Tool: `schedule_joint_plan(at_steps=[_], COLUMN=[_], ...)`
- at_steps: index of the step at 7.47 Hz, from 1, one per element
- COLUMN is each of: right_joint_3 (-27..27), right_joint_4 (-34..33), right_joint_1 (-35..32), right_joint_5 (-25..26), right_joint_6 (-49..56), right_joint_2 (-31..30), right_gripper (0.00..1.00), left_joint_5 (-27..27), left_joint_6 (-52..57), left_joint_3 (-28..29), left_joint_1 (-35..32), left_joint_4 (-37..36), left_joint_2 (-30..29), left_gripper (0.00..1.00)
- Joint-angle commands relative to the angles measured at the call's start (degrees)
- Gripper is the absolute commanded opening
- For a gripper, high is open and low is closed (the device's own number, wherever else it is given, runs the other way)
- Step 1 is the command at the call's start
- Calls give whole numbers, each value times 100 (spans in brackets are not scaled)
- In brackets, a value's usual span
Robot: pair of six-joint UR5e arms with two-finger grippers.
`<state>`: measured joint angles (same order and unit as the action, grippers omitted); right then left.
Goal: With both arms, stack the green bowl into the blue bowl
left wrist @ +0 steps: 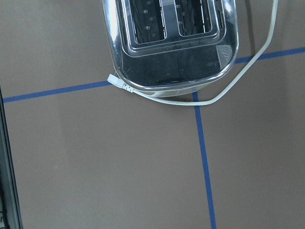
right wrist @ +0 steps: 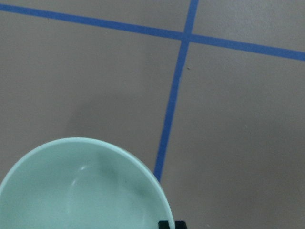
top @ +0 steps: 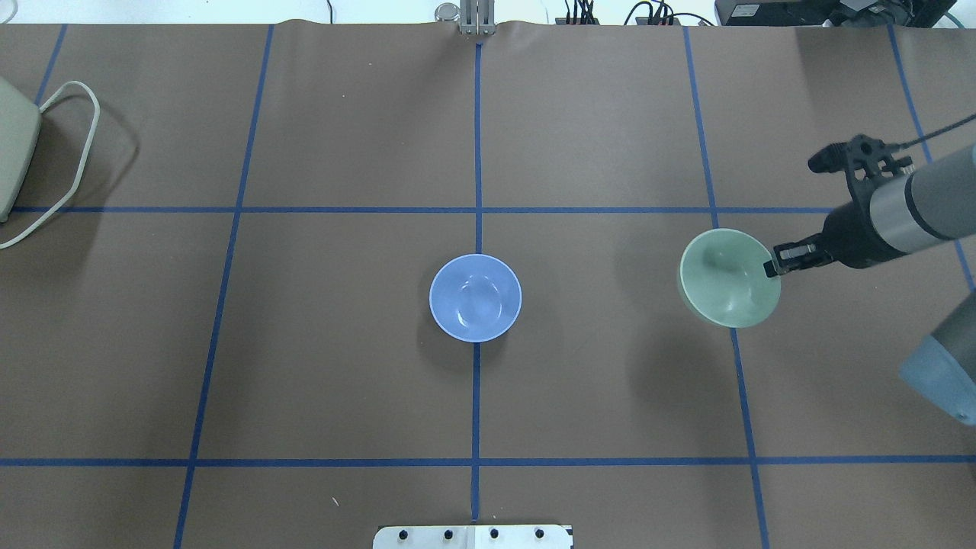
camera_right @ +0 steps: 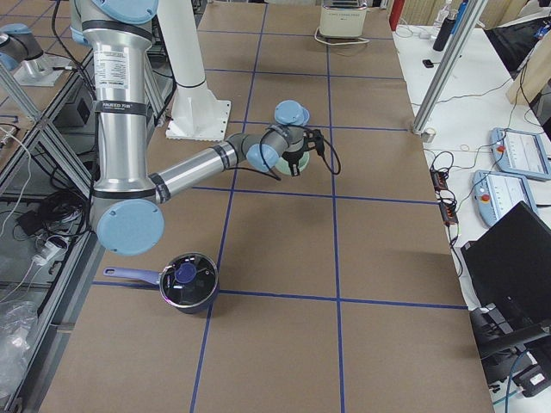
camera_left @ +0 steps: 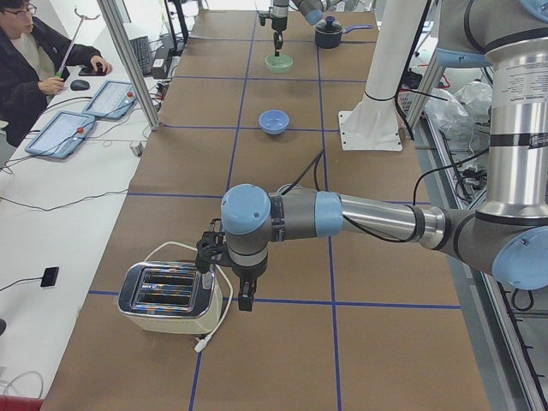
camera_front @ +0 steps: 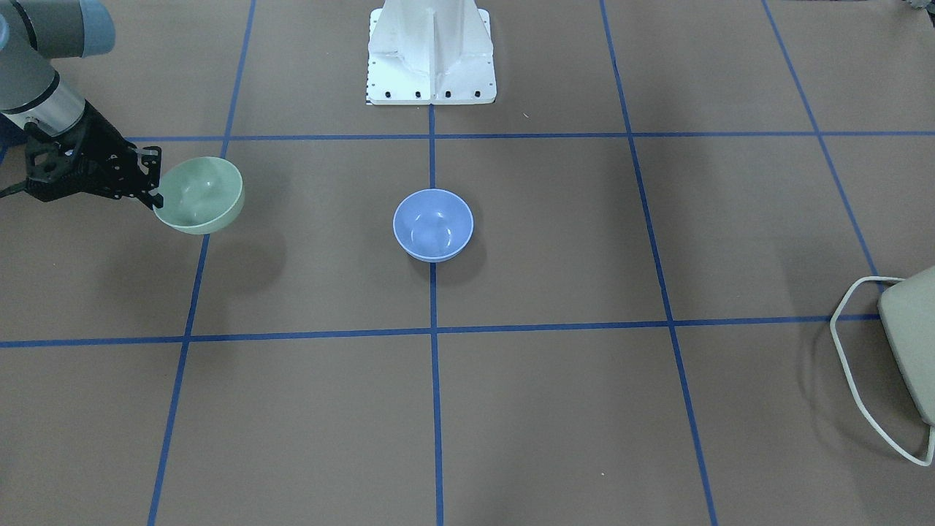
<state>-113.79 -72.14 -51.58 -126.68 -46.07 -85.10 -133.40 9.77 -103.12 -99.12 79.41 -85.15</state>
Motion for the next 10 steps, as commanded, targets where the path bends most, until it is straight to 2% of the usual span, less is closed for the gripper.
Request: schedule_joint_plan(at_steps=[1,2,4,5,7,10], right_joint_3=[-117,-30,512,864,1349,1500], right_joint_4=[-1587,-1688,-1680,-1680,-1654,-1628], right_joint_1=[225,706,1577,1921,2300,2442], right_joint_5=[-86,124,1210,1572,2005,2068], right_joint_6=[-853,-1678,-2894,-3090,-3303,-3224], right_joint_2=[1603,2124,2872,3120,3315,3263], right_gripper=[0,0,0,0,0,0], left_joint_5=[-19,-19,-11,-11,-11,-11], left_joint_6=[-476,-476,-484,-493,-484,-467], left_joint_3=[-15,-15,-6,-6,-6,2], left_joint_1=[15,24,24,24,33,33], left_joint_4=[478,479,470,470,470,470], left_joint_2=[183,192,184,183,192,201], left_gripper=[98,98,98,98,98,98])
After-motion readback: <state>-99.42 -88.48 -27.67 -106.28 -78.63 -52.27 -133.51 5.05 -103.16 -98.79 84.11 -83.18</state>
